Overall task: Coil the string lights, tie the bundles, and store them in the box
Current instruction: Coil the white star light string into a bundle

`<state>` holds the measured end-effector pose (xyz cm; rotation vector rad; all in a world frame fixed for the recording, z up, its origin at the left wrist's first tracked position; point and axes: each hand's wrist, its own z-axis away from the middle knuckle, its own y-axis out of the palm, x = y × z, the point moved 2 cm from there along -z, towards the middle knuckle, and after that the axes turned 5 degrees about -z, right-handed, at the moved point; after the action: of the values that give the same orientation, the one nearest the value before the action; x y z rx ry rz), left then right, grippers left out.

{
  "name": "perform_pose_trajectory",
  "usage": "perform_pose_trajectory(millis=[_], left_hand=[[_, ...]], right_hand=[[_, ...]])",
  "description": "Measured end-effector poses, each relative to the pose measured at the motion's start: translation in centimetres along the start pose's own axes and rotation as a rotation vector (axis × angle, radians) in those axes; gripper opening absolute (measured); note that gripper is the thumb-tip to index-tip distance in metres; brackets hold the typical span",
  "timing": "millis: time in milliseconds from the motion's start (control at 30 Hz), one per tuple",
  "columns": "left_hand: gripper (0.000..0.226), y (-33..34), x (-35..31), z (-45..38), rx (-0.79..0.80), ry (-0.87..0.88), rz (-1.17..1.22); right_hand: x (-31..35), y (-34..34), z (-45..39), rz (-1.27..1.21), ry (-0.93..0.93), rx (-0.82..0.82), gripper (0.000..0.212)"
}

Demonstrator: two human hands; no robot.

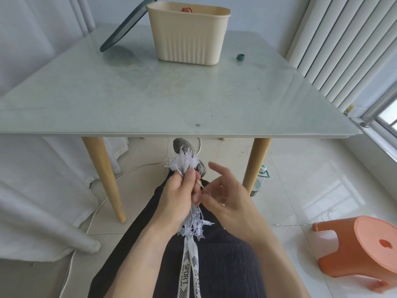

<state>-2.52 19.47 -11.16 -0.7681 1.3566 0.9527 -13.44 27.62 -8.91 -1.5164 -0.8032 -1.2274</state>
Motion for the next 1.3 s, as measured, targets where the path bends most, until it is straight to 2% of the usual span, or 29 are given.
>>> perform_pose_trajectory(millis=[133,267,400,533,633,767,900,1033,1133,1300], left_hand=[[0.035,-0.6,0.4,-0.5,-0.021,-0.015,0.160],[0.028,-0.2,-0.8,-0.3,0.059,-0.037,0.493],[0.022,-0.8,-1.1,-0.5,0.065,-0.026,0.665],[0.025,-1.7,-1.0,-0.9,0.004,-0.041,0.655],[0.028,-1.9,-1.2,-1.1,-0.023,-0.044,0.644],[0.028,-2.2,-1.3,-1.2,-0.032,-0.040,0.643],[0.030,-2.8,-1.4,-1.3,-0.055,-0.025,0.634],[0.031,-2.7,-1.6,-1.2,-0.061,-0.022,0.594],[0.031,-2.3,-1.7,-1.1,-0.049,-0.033,0.570],[0.029,-1.4,-1.6,-0.7,-0.019,-0.036,0.492]], right_hand=[[-0.5,-1.6,0.0,0.207,-0.034,-0.101,0.009],[-1.9,-2.9,-0.1,0.281,-0.084,-0.125,0.011],[-3.2,-3.7,0.0,0.200,0.022,-0.042,0.008],[-4.4,-5.2,0.2,0.306,0.072,-0.045,0.003],[-5.7,-6.4,0.4,0.371,0.152,0.009,0.009],[-6.9,-7.6,0.7,0.420,0.212,-0.045,0.020],[-8.0,-8.6,1.0,0.404,0.242,-0.082,0.019],[-7.9,-8.3,1.0,0.335,0.192,-0.170,0.028],[-7.0,-8.0,0.8,0.274,0.139,-0.256,0.026],[-4.2,-6.4,0.6,0.147,0.041,-0.203,0.026]])
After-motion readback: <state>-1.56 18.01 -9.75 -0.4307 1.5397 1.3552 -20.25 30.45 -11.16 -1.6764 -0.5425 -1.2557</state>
